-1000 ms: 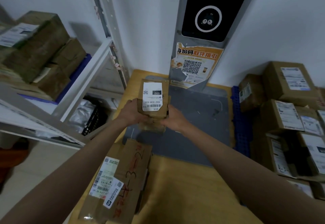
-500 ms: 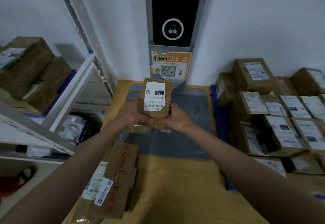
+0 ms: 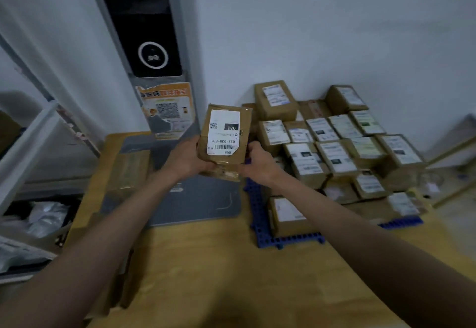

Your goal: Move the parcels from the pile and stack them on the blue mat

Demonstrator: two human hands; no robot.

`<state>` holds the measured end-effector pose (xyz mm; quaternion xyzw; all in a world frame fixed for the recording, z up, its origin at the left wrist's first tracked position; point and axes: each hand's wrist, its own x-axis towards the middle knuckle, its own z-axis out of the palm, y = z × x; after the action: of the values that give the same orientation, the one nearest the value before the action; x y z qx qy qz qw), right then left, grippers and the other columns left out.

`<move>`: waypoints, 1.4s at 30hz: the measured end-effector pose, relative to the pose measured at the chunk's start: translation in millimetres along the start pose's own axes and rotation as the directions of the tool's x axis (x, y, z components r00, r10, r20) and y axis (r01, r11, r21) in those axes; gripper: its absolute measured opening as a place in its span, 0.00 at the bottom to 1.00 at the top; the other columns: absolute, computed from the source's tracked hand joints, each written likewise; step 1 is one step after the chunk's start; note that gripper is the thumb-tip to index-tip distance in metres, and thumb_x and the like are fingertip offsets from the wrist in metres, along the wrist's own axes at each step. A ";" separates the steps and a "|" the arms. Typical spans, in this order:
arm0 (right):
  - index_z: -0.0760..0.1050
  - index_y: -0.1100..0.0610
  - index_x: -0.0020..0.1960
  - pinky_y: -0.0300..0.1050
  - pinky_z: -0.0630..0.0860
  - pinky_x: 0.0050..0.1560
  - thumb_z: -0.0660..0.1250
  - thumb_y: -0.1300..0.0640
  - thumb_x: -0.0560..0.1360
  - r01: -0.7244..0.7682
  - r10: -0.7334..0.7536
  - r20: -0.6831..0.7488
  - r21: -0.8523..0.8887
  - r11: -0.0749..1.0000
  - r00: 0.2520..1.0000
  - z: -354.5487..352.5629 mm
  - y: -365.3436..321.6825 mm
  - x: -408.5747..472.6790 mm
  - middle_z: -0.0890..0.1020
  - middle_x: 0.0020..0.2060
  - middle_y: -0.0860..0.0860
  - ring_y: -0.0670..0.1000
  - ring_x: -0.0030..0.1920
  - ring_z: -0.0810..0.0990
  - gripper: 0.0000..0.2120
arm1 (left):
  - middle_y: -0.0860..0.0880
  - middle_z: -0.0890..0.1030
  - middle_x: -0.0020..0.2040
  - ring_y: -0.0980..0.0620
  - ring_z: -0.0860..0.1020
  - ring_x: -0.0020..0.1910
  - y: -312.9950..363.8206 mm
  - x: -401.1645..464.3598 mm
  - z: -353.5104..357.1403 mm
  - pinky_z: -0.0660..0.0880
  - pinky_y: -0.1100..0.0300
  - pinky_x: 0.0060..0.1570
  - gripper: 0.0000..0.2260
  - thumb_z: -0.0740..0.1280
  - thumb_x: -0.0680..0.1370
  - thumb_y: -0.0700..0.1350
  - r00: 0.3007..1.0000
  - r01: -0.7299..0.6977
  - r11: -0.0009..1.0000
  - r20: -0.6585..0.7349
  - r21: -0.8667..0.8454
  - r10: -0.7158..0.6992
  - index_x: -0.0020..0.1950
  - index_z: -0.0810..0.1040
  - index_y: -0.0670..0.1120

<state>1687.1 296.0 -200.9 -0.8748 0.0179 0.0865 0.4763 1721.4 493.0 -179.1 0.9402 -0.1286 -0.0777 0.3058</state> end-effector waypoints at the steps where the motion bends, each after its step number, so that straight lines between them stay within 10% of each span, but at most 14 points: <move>1: 0.62 0.59 0.67 0.35 0.76 0.46 0.75 0.46 0.69 -0.005 0.005 -0.019 0.009 1.000 1.000 -13.2 6.5 -7.1 0.75 0.56 0.45 0.46 0.54 0.76 0.36 | 0.48 0.79 0.63 0.47 0.76 0.61 14.7 -0.2 6.3 0.73 0.49 0.61 0.32 0.79 0.65 0.48 0.999 -0.034 0.999 0.003 0.006 0.034 0.67 0.74 0.47; 3: 0.64 0.58 0.64 0.43 0.79 0.52 0.76 0.46 0.69 -0.010 0.011 -0.050 0.033 0.999 0.999 -39.5 18.7 -22.3 0.78 0.58 0.48 0.48 0.57 0.78 0.33 | 0.48 0.80 0.61 0.47 0.77 0.59 44.4 0.5 17.8 0.75 0.50 0.58 0.30 0.79 0.64 0.47 0.995 -0.097 0.995 0.006 0.003 0.097 0.64 0.75 0.47; 7: 0.65 0.58 0.64 0.27 0.72 0.31 0.75 0.44 0.69 -0.019 0.017 -0.142 -0.012 1.000 0.990 -89.1 31.5 -52.3 0.78 0.48 0.41 0.43 0.46 0.79 0.32 | 0.49 0.80 0.57 0.48 0.76 0.57 96.3 5.2 35.6 0.75 0.51 0.55 0.26 0.77 0.66 0.48 0.985 -0.170 0.985 0.032 -0.007 0.170 0.62 0.75 0.47; 12: 0.63 0.59 0.68 0.45 0.80 0.48 0.74 0.49 0.71 -0.091 0.075 -0.242 -0.058 0.994 0.967 -137.2 47.2 -81.9 0.78 0.58 0.50 0.50 0.56 0.78 0.33 | 0.54 0.78 0.52 0.51 0.76 0.53 148.2 15.5 54.6 0.69 0.59 0.41 0.22 0.76 0.67 0.47 0.949 -0.306 0.952 0.077 -0.010 0.305 0.59 0.74 0.50; 16: 0.67 0.55 0.60 0.32 0.72 0.33 0.73 0.52 0.72 -0.134 0.094 -0.333 -0.099 0.986 0.938 -164.1 54.1 -105.7 0.77 0.51 0.47 0.45 0.46 0.76 0.23 | 0.56 0.77 0.54 0.55 0.74 0.51 180.8 21.5 65.6 0.68 0.60 0.42 0.24 0.76 0.67 0.49 0.906 -0.407 0.913 0.114 -0.018 0.407 0.62 0.75 0.51; 23: 0.65 0.59 0.64 0.41 0.78 0.35 0.71 0.60 0.72 -0.263 0.187 -0.376 -0.163 0.951 0.908 -203.7 67.6 -124.1 0.78 0.55 0.54 0.49 0.44 0.79 0.24 | 0.54 0.80 0.53 0.53 0.76 0.51 215.3 28.2 90.6 0.75 0.56 0.46 0.17 0.75 0.68 0.47 0.860 -0.483 0.872 0.145 -0.082 0.490 0.54 0.75 0.56; 28: 0.64 0.59 0.66 0.55 0.81 0.49 0.69 0.61 0.72 -0.276 0.213 -0.388 -0.113 0.955 0.897 -223.3 88.2 -136.9 0.77 0.55 0.55 0.55 0.51 0.80 0.25 | 0.49 0.80 0.55 0.49 0.77 0.54 241.2 33.8 111.5 0.76 0.51 0.52 0.21 0.75 0.69 0.47 0.845 -0.501 0.864 0.186 -0.051 0.501 0.61 0.76 0.49; 34: 0.64 0.55 0.58 0.37 0.73 0.35 0.69 0.61 0.72 -0.287 0.214 -0.392 -0.137 0.948 0.895 -269.8 137.8 -140.0 0.75 0.51 0.51 0.48 0.45 0.75 0.19 | 0.48 0.78 0.59 0.47 0.75 0.58 286.8 46.7 152.1 0.73 0.53 0.53 0.26 0.74 0.70 0.48 0.849 -0.500 0.866 0.209 0.017 0.486 0.67 0.73 0.49; 40: 0.65 0.57 0.63 0.48 0.79 0.50 0.70 0.58 0.72 -0.260 0.184 -0.342 -0.191 0.946 0.921 -337.8 201.8 -134.9 0.77 0.54 0.50 0.51 0.51 0.78 0.22 | 0.49 0.76 0.62 0.47 0.72 0.60 344.8 66.9 215.4 0.72 0.52 0.56 0.29 0.74 0.71 0.50 0.888 -0.433 0.900 0.194 0.049 0.417 0.70 0.70 0.49; 42: 0.64 0.55 0.63 0.37 0.76 0.43 0.70 0.59 0.73 -0.218 0.156 -0.322 -0.167 0.961 0.934 -362.1 224.5 -133.8 0.75 0.53 0.47 0.46 0.46 0.76 0.22 | 0.49 0.76 0.61 0.47 0.72 0.60 365.9 74.2 237.4 0.73 0.49 0.56 0.27 0.74 0.71 0.49 0.906 -0.395 0.918 0.187 0.043 0.381 0.68 0.71 0.50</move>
<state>1578.5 -136.3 -172.4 -0.9153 0.1661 -0.0032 0.3669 1667.8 54.4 -156.6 0.8969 -0.3421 -0.0921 0.2648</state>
